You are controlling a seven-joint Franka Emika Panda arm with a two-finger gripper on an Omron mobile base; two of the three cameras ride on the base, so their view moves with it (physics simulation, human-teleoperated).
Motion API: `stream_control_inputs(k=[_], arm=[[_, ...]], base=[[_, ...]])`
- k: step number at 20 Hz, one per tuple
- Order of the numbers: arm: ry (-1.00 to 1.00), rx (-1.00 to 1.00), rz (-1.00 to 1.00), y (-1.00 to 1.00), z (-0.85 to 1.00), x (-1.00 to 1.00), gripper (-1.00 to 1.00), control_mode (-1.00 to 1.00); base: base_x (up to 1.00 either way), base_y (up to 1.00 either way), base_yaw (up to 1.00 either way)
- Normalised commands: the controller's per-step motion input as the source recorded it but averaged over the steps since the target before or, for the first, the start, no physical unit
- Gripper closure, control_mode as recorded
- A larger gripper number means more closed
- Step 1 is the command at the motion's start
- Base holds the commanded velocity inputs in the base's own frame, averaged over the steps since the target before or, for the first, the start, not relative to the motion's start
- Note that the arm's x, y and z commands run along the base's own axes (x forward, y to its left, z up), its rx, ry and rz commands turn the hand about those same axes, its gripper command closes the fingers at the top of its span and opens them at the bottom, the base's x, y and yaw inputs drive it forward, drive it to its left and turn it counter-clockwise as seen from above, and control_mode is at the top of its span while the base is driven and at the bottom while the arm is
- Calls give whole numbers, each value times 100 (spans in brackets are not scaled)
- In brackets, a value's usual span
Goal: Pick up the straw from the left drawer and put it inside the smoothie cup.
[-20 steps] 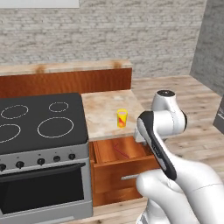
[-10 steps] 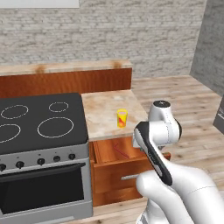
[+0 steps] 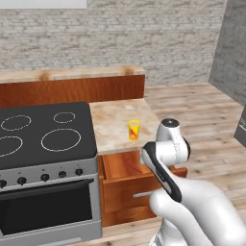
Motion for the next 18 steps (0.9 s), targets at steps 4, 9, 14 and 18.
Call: stream_control_inputs(k=[4, 9, 14, 18], arm=[[0, 0, 0, 0, -16, 42, -100, -100], [0, 0, 0, 0, -22, 42, -100, -100], [0, 0, 0, 0, -32, 38, -100, -100], [0, 0, 1, -3, -35, 27, -100, -100]], base=[[0, 0, 0], [0, 0, 0], [0, 0, 0], [0, 0, 0]])
